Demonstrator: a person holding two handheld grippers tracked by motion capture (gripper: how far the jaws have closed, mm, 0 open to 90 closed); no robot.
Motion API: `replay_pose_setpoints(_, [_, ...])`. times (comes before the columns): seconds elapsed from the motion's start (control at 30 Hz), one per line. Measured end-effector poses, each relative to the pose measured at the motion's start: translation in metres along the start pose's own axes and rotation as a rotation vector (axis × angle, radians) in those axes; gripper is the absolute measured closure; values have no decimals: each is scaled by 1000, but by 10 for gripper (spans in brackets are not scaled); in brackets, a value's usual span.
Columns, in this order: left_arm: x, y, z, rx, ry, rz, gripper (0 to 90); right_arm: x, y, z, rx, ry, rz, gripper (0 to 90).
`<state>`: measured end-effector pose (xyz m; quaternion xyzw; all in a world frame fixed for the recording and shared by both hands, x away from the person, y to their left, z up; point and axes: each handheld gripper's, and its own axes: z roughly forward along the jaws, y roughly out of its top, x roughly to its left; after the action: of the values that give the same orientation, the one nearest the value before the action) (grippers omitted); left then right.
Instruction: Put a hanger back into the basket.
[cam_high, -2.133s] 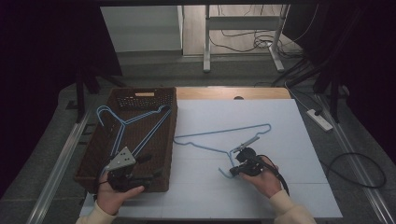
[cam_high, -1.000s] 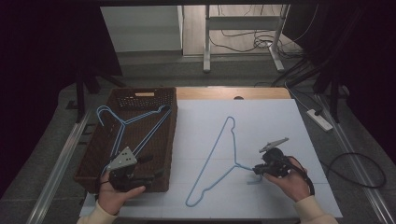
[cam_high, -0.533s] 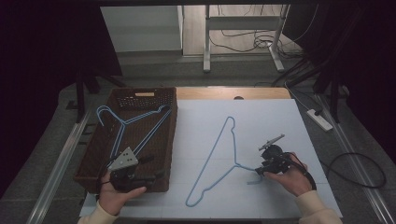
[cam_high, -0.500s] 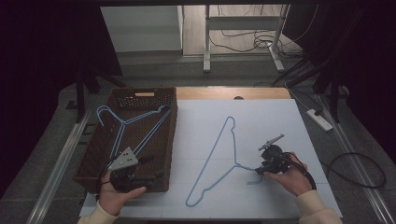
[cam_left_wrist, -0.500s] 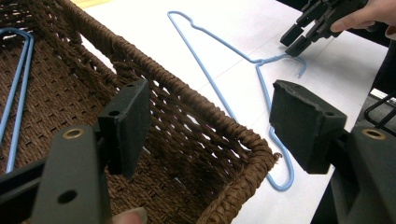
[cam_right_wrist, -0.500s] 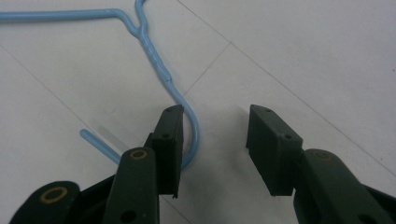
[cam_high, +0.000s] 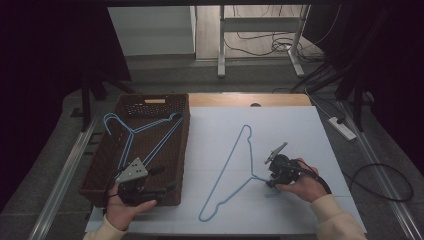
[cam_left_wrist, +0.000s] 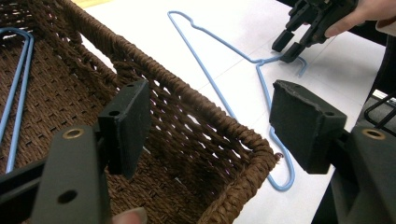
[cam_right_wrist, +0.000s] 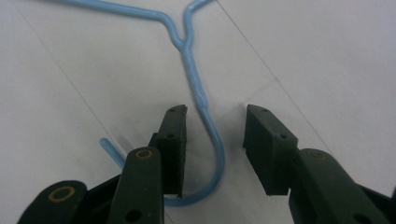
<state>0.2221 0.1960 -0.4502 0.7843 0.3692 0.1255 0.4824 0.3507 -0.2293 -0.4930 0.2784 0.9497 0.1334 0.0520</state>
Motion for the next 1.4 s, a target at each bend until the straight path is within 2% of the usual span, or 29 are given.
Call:
replay_pose_setpoints(0.1, [0,0,0,0,-1,0,303,0,6,1,37,8,-42,641])
replay_pose_setpoints(0.27, [0,0,0,2,-1,5,303,-1,12,2,82,31,-100,795])
replay_pose_setpoints(0.4, [-1,0,0,1,-1,7,303,2,15,3,102,28,-176,837])
replay_pose_setpoints(0.57, [-4,1,2,8,-3,19,305,6,17,3,119,20,-231,858])
replay_pose_setpoints(0.7, [-9,3,6,16,-3,36,305,5,15,1,101,19,-245,858])
replay_pose_setpoints(0.8, [-15,6,10,18,-13,47,306,6,15,-5,85,18,-239,859])
replay_pose_setpoints(0.93, [-26,13,17,29,-37,70,306,7,16,-10,91,14,-232,859])
replay_pose_setpoints(1.1, [-45,21,32,74,-65,110,304,9,20,-20,106,3,-224,859])
replay_pose_setpoints(1.4, [-68,25,62,149,-100,133,299,13,24,-29,113,-8,-223,859])
